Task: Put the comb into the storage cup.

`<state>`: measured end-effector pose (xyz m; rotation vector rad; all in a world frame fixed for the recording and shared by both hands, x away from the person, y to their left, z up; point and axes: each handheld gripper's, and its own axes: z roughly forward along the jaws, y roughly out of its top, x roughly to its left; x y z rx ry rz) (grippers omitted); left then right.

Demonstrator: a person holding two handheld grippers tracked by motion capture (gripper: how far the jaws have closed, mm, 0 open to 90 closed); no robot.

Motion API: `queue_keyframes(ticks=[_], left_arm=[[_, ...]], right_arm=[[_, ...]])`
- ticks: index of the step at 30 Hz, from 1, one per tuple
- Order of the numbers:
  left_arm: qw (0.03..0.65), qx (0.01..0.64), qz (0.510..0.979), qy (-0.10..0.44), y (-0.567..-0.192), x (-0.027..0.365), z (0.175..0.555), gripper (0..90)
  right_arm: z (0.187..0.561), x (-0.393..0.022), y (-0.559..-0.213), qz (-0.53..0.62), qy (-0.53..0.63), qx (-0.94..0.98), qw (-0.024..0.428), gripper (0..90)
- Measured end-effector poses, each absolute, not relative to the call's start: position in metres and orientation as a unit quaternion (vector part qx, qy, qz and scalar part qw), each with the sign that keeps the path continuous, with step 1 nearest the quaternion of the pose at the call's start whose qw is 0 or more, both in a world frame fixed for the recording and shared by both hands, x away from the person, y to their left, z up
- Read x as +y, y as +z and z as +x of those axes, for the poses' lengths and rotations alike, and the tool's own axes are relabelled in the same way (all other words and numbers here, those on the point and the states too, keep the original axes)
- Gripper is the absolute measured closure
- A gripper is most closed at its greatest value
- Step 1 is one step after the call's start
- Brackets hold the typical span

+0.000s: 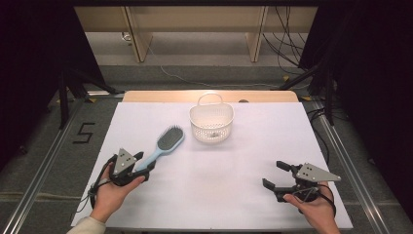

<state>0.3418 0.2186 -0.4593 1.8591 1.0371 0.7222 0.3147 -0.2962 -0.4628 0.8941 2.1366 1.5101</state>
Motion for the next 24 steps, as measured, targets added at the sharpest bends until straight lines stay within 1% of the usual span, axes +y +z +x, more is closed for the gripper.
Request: queue_keyframes(ticks=[1, 2, 3, 4, 5, 8, 13, 16, 24], left_arm=[[0.418, 0.426, 0.744, 0.3, -0.457, 0.222, 0.344, 66.0], [0.411, 0.43, 0.744, 0.304, -0.457, 0.223, 0.346, 66.0], [0.391, 0.44, 0.748, 0.309, -0.458, 0.226, 0.35, 77.2], [0.372, 0.452, 0.751, 0.307, -0.463, 0.23, 0.356, 82.5], [0.372, 0.452, 0.751, 0.307, -0.463, 0.23, 0.356, 87.5], [0.336, 0.47, 0.764, 0.288, -0.472, 0.237, 0.369, 89.6], [0.307, 0.483, 0.774, 0.273, -0.483, 0.244, 0.382, 89.6], [0.295, 0.486, 0.781, 0.258, -0.488, 0.243, 0.383, 89.6], [0.286, 0.504, 0.781, 0.234, -0.492, 0.245, 0.384, 89.6]], right_arm=[[0.315, -0.296, -0.463, 0.319, 0.537, 0.758, 0.188, 16.4], [0.315, -0.296, -0.463, 0.319, 0.537, 0.758, 0.188, 16.4], [0.315, -0.296, -0.464, 0.32, 0.535, 0.759, 0.187, 16.4], [0.315, -0.296, -0.464, 0.319, 0.533, 0.761, 0.187, 16.4], [0.315, -0.296, -0.464, 0.319, 0.533, 0.761, 0.187, 16.4], [0.316, -0.295, -0.464, 0.317, 0.533, 0.762, 0.186, 16.4], [0.316, -0.295, -0.464, 0.317, 0.53, 0.764, 0.187, 16.4], [0.317, -0.295, -0.465, 0.317, 0.53, 0.764, 0.187, 16.4], [0.316, -0.295, -0.465, 0.317, 0.529, 0.765, 0.186, 16.4]])
